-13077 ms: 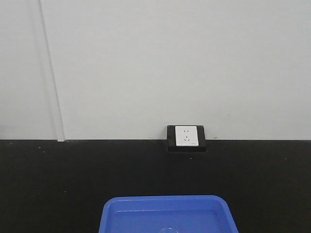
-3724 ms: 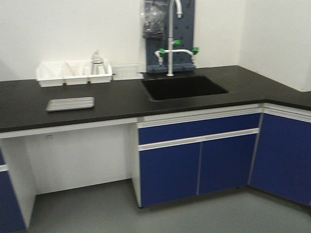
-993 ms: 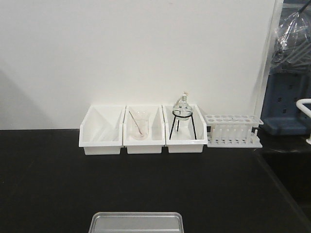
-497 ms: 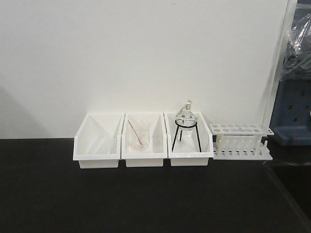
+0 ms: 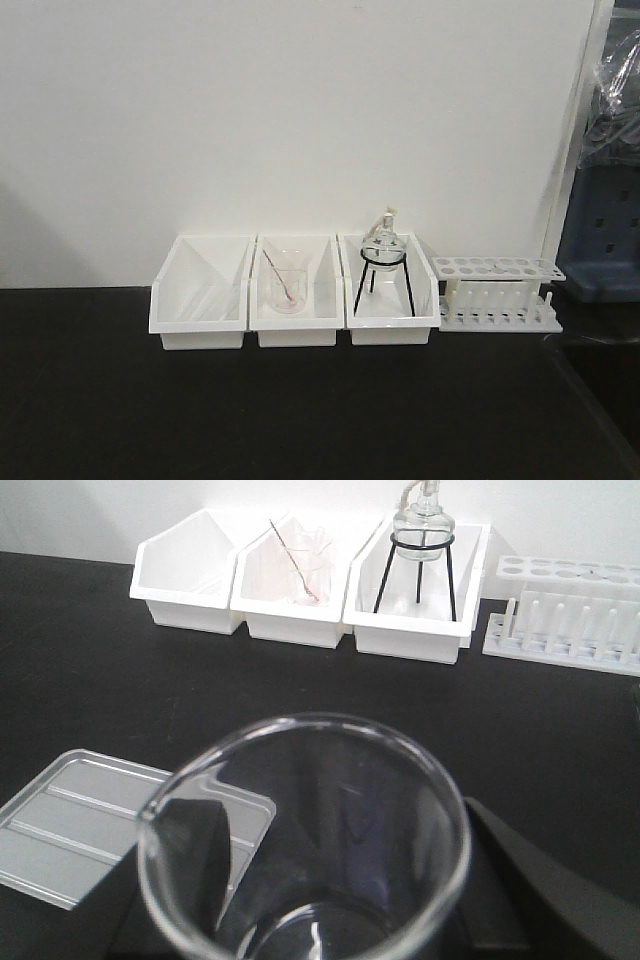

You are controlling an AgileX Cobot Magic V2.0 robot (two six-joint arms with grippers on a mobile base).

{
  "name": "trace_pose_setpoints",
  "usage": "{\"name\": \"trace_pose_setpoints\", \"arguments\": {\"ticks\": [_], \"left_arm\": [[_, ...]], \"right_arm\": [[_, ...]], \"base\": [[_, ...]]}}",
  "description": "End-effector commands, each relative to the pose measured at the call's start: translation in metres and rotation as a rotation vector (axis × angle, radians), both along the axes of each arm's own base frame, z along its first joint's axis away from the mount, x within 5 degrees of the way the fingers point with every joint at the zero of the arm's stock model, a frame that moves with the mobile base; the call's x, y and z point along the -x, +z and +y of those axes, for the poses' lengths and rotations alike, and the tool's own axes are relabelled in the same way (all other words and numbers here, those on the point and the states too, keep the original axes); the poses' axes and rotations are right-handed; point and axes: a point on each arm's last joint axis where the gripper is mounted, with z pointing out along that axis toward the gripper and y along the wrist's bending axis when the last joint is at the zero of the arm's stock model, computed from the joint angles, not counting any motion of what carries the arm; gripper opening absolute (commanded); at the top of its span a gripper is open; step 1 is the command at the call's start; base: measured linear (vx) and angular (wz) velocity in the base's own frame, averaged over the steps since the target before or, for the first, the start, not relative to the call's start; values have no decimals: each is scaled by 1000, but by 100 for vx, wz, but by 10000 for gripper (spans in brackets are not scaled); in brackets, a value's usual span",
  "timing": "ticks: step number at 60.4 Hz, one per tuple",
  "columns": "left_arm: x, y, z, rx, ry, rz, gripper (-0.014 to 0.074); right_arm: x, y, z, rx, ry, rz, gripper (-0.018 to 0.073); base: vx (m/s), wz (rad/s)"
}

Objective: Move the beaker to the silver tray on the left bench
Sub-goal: 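Move the held beaker with the right gripper over the silver tray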

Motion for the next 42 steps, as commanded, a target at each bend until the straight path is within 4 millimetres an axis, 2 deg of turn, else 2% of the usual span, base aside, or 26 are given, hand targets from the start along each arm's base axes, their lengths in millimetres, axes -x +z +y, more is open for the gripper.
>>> {"name": "trace_pose_setpoints", "arguments": {"ticks": [1, 17, 24, 33, 42], "left_arm": [[-2, 0, -1, 7, -11, -63, 1], [-2, 0, -1, 7, -11, -63, 1], [-2, 0, -1, 7, -11, -63, 1], [-2, 0, -1, 7, -11, -63, 1], [-2, 0, -1, 7, -11, -63, 1]], "right_arm": [[-2, 19, 2, -38, 13, -119, -11], [-2, 21, 2, -64, 16, -129, -11], [-8, 28, 8, -101, 37, -213, -11], [-44, 26, 29, -134, 83, -269, -11], [-89, 0, 56, -134, 142, -268, -11]], "base": [[0, 0], [0, 0], [0, 0], [0, 0], [0, 0]]}}
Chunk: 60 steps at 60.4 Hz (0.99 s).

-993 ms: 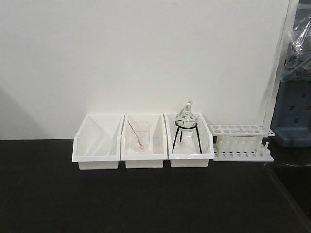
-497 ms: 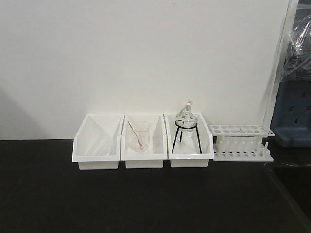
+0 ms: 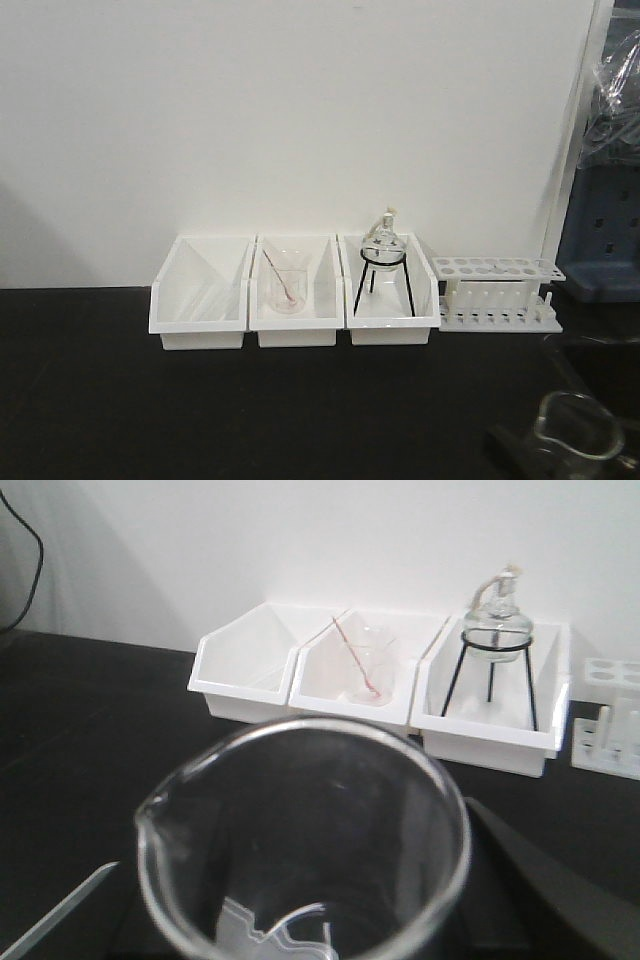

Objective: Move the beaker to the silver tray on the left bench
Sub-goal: 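Move the held beaker with the right gripper over the silver tray, then lower the beaker onto the silver tray and open the right gripper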

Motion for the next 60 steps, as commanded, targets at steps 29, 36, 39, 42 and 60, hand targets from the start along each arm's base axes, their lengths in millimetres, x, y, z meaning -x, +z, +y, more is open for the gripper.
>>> {"name": "trace_pose_setpoints", "arguments": {"ticks": [29, 36, 39, 42, 60], "left_arm": [[-2, 0, -1, 7, -11, -63, 1], [-2, 0, -1, 7, -11, -63, 1], [-2, 0, -1, 7, -11, -63, 1], [-2, 0, -1, 7, -11, -63, 1], [-2, 0, -1, 7, -11, -63, 1]], "right_arm": [[-106, -99, 85, 44, 377, -87, -11], [-114, -120, 92, 35, 415, -69, -9], [-117, -127, 94, 30, 421, -60, -8], [-118, -134, 95, 24, 423, -48, -7], [-118, -171, 96, 53, 433, 53, 97]], "base": [[0, 0], [0, 0], [0, 0], [0, 0], [0, 0]]}}
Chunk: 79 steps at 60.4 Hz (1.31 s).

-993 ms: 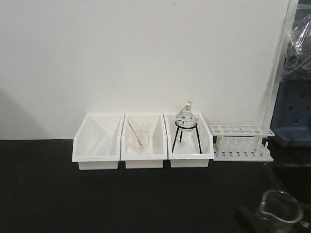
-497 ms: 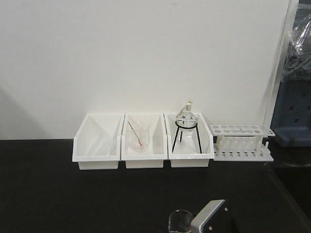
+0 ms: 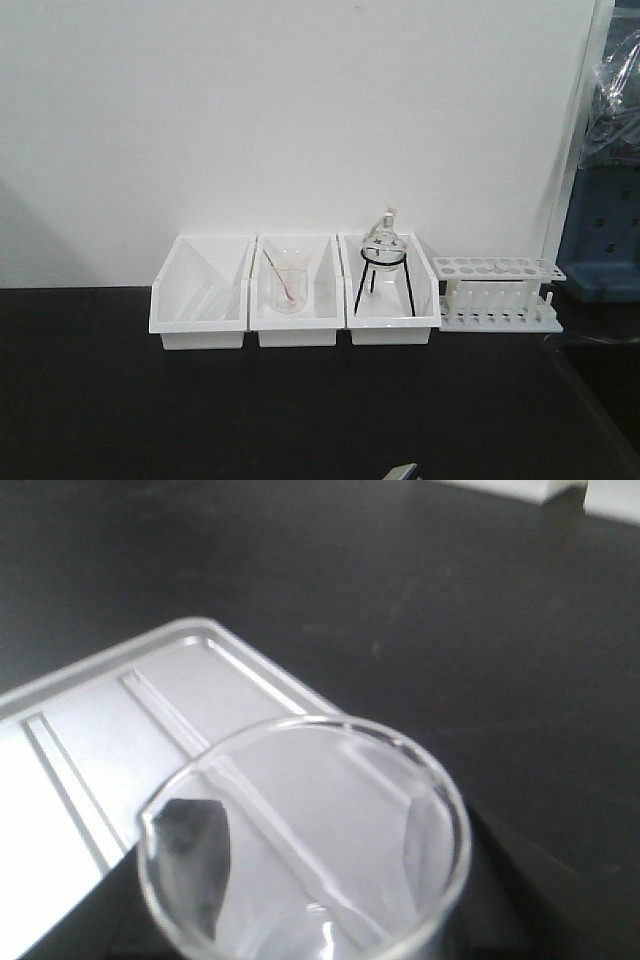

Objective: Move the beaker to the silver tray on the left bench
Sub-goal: 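Lower the beaker onto the silver tray and open the right gripper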

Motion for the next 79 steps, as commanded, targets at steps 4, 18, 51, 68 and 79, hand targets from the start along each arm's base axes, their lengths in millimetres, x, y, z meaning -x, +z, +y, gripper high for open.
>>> {"name": "trace_pose_setpoints", "arguments": {"ticks": [4, 18, 51, 68, 79], "left_arm": [[-2, 0, -1, 7, -11, -63, 1], [-2, 0, -1, 7, -11, -63, 1], [-2, 0, -1, 7, -11, -63, 1], [-2, 0, -1, 7, -11, -63, 1], [-2, 0, -1, 7, -11, -63, 1]], "right_arm": [[-5, 19, 6, -85, 30, -103, 150], [-5, 20, 7, -101, 41, -116, 440], [-4, 56, 7, -168, 37, -205, 684], [17, 153, -11, -208, -44, -299, 499], [61, 219, -53, -149, -268, -235, 106]], "base": [[0, 0], [0, 0], [0, 0], [0, 0], [0, 0]]}}
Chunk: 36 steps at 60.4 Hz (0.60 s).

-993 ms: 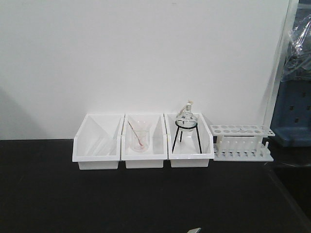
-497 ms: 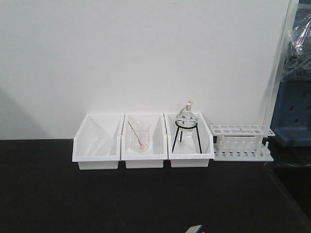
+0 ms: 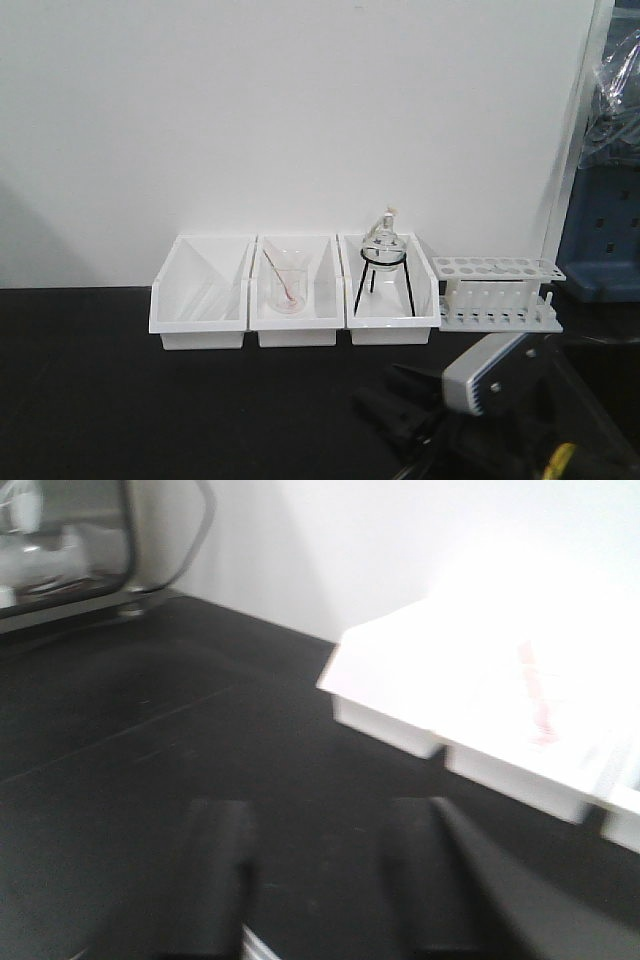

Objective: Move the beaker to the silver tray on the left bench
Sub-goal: 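Lower the beaker onto the silver tray and open the right gripper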

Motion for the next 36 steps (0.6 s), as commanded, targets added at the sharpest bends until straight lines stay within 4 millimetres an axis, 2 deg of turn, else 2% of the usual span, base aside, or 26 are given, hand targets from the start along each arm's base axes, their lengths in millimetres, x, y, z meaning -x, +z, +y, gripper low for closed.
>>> {"name": "trace_pose_setpoints", "arguments": {"ticks": [1, 3, 4, 11, 19, 27, 36], "left_arm": [[-2, 0, -1, 7, -11, -63, 1], [-2, 0, -1, 7, -11, -63, 1], [-2, 0, -1, 7, -11, -63, 1], [-2, 0, -1, 7, -11, -63, 1], [-2, 0, -1, 7, -11, -63, 1], [-2, 0, -1, 7, -11, -63, 1], [-2, 0, -1, 7, -11, -63, 1]], "right_arm": [[26, 44, -23, -46, -116, -18, 72], [37, 52, -34, -31, -170, -4, -12], [43, 56, -40, -23, -202, 6, -18], [81, 73, -73, 36, -356, 29, -17], [113, 80, -100, 123, -457, 6, -14], [131, 86, -112, 115, -499, -23, -12], [143, 90, -118, 85, -508, -57, -11]], "base": [[0, 0], [0, 0], [0, 0], [0, 0], [0, 0], [0, 0], [0, 0]]}}
